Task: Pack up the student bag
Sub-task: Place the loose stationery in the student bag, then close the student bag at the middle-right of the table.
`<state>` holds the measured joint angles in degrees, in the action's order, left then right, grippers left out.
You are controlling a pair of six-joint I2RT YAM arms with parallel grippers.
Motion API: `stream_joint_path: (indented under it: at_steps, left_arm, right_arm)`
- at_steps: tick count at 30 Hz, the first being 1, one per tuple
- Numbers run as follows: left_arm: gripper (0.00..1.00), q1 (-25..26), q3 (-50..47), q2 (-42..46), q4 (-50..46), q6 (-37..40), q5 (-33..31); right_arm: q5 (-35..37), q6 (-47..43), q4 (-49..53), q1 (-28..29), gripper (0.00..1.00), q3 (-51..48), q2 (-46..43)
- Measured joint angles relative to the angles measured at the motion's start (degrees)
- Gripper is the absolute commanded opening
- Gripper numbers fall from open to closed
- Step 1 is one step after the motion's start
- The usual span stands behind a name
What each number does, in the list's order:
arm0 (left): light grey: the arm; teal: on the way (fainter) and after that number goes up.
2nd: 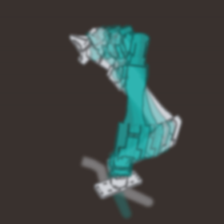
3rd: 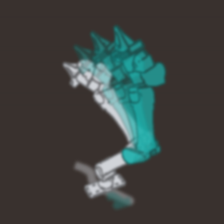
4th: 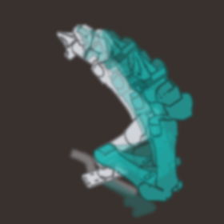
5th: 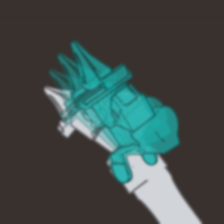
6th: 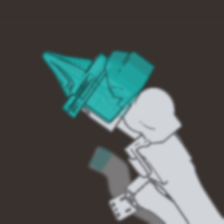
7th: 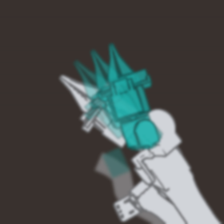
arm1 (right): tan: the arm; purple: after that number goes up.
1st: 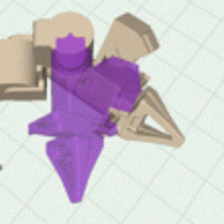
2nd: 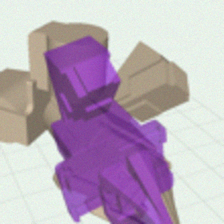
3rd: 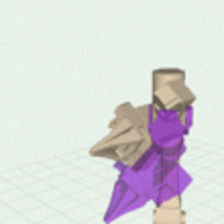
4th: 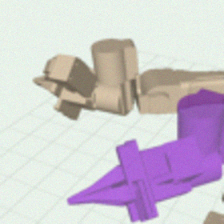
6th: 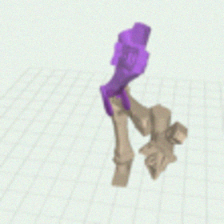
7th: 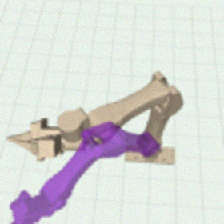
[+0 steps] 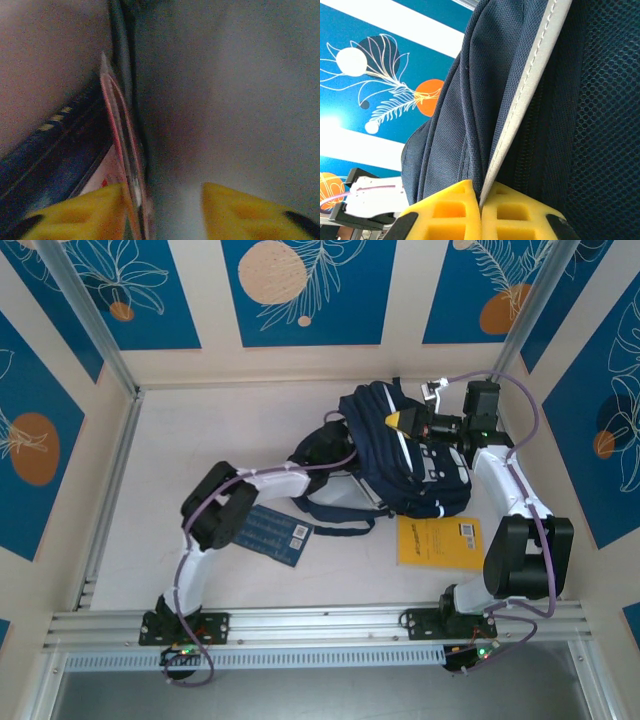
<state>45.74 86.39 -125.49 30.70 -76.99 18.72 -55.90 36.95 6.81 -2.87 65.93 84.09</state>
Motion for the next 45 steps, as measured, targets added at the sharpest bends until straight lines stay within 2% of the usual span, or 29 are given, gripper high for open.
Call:
stream_joint_path:
  at_steps: [3,9,16,20,25,30,36,37,39,42,44,45]
  left_arm:
    - [0.73,0.57,3.23,-1.88,-2.95,1.01,1.73]
    - [0.77,-0.42,3.15,-0.37,-8.74,5.38,3.34]
    - [0.78,-4.61,-6.95,12.44,-12.83,10.08,5.66]
    - [0.77,-8.09,-13.33,20.28,-13.84,12.46,7.21]
    - [0.77,-11.5,-21.29,28.61,-19.02,14.71,7.65]
    - [0.77,-15.26,-27.43,40.0,-31.06,19.26,5.29]
    - [0.77,-18.64,-29.18,55.17,-45.44,26.47,-0.61]
    - [0.77,-19.02,-29.7,56.98,-46.88,27.04,-1.18]
    - [0.77,-19.54,-31.21,60.54,-50.38,28.26,-2.08]
    - [0.77,-19.85,-33.31,63.21,-54.66,29.73,-2.75]
    - [0.78,-19.87,-34.71,64.35,-57.24,30.69,-2.78]
    - [0.78,-19.87,-35.34,64.92,-58.71,31.1,-2.78]
  right_arm:
    - [0.0,0.22,-0.13,-0.07,0.0,-0.09,0.0]
    - [0.74,-0.2,0.13,-0.59,0.0,-0.11,0.0]
    - [6.64,-5.03,5.53,-0.35,0.0,0.48,-1.42]
    - [14.23,-9.44,10.12,1.55,0.0,2.23,-1.75]
    - [28.22,-15.54,15.21,6.51,0.0,4.66,-1.75]
    - [39.19,-18.21,17.51,8.55,0.0,9.73,1.31]
    - [48.3,-20.2,18.05,9.07,0.0,16.65,7.72]
    - [49.2,-20.74,18.34,9.51,0.03,17.64,8.76]
    - [51.01,-22.1,18.67,10.82,0.16,18.84,10.8]
    - [53.86,-25.14,19.5,14.12,0.49,18.64,12.02]
    - [57.99,-27.23,19.67,17.14,0.6,17.99,11.89]
    - [60.76,-28.2,19.67,19.06,0.61,17.57,11.67]
